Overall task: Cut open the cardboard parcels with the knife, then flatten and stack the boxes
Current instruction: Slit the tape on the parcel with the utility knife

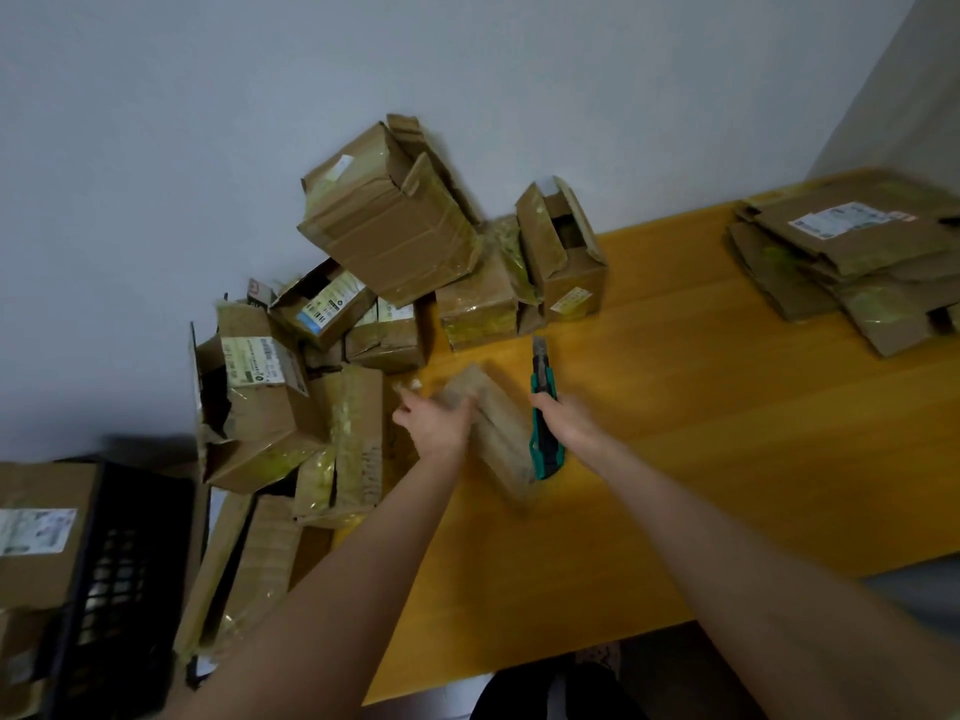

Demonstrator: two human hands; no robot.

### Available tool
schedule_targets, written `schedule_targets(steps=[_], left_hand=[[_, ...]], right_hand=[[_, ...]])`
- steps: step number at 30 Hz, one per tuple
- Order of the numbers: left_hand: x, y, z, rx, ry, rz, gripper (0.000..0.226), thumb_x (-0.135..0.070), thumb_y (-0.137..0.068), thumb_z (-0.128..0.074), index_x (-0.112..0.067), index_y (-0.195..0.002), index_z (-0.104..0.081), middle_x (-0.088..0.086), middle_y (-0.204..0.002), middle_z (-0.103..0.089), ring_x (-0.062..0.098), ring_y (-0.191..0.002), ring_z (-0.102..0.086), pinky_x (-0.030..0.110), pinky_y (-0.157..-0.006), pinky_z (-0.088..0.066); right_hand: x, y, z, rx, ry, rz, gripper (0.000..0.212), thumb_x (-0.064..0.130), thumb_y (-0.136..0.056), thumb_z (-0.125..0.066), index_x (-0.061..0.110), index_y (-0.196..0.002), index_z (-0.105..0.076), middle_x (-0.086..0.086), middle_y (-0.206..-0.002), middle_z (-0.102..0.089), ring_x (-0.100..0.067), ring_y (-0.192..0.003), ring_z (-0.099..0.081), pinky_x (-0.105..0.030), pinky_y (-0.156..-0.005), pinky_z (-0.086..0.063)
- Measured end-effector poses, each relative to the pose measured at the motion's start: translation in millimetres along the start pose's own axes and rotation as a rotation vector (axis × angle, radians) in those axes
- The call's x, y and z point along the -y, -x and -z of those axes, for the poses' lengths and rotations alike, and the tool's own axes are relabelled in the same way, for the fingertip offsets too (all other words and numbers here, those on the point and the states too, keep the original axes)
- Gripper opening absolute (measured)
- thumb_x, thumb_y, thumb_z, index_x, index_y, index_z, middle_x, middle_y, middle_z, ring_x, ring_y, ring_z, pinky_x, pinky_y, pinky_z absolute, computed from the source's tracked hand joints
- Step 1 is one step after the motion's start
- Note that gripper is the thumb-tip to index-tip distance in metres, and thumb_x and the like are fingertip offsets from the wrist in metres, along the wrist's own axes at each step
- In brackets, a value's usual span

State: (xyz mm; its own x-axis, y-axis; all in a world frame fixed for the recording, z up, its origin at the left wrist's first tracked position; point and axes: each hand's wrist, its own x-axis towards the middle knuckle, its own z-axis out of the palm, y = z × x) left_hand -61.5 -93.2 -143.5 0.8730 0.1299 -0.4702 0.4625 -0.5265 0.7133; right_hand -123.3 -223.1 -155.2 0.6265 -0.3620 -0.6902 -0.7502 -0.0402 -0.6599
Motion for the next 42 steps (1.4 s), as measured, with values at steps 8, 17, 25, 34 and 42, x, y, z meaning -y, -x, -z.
schedule_targets(steps=[8, 17, 25, 34, 42], left_hand=[[5.0, 2.6, -22.6, 0.158, -0.663, -0.218, 0.116, -0.055, -0.069, -0.078, -0.011, -0.152, -0.01, 0.014, -0.146, -0.029, 0.033, -0.136, -0.029, 0.048, -0.109, -0.033], [-5.5, 4.9, -35.4, 0.314, -0.92, -0.46, 0.123, -0.045, -0.07, -0.081, -0.021, -0.153, 0.007, 0.01, -0.142, -0.027, 0.031, -0.134, -0.032, 0.044, -0.105, -0.039], [-4.7, -6.9, -29.3, 0.211, -1.255, -0.632, 0.118, -0.041, -0.073, -0.08, -0.019, -0.153, 0.004, 0.011, -0.146, -0.026, 0.031, -0.135, -0.031, 0.046, -0.109, -0.033], [-13.8, -26.8, -6.2, 0.213, -1.273, -0.698, 0.098, -0.018, -0.084, -0.07, -0.027, -0.155, -0.004, 0.008, -0.151, -0.025, 0.031, -0.137, -0.03, 0.045, -0.107, -0.041], [-15.3, -30.2, -9.1, 0.211, -1.298, -0.695, 0.097, -0.02, -0.084, -0.07, -0.027, -0.155, -0.003, 0.009, -0.152, -0.027, 0.033, -0.139, -0.029, 0.05, -0.116, -0.027]], right_hand=[[-25.9, 2.8, -10.5, 0.018, -0.483, -0.211, 0.046, 0.04, -0.1, -0.043, 0.009, -0.133, -0.049, -0.012, -0.128, -0.058, -0.028, -0.113, -0.056, -0.033, -0.076, -0.045], [-33.2, 0.3, 2.7, 0.063, -0.461, -0.179, 0.042, 0.04, -0.1, -0.044, 0.009, -0.127, -0.054, -0.011, -0.12, -0.063, -0.026, -0.106, -0.059, -0.033, -0.077, -0.044], [-18.7, 4.1, 2.4, 0.024, -0.427, -0.127, 0.037, 0.039, -0.101, -0.043, 0.011, -0.124, -0.052, -0.011, -0.119, -0.064, -0.023, -0.098, -0.061, -0.033, -0.069, -0.048], [-28.0, 6.5, 52.3, -0.201, 0.536, 0.3, 0.046, 0.045, -0.095, -0.052, 0.028, -0.137, -0.045, -0.002, -0.094, -0.065, -0.025, -0.087, -0.063, -0.031, -0.063, -0.048], [-4.1, 28.0, 54.4, -0.191, 1.017, 0.396, 0.044, 0.045, -0.098, -0.042, 0.038, -0.142, -0.039, 0.003, -0.074, -0.055, -0.017, -0.066, -0.054, -0.025, -0.045, -0.036]])
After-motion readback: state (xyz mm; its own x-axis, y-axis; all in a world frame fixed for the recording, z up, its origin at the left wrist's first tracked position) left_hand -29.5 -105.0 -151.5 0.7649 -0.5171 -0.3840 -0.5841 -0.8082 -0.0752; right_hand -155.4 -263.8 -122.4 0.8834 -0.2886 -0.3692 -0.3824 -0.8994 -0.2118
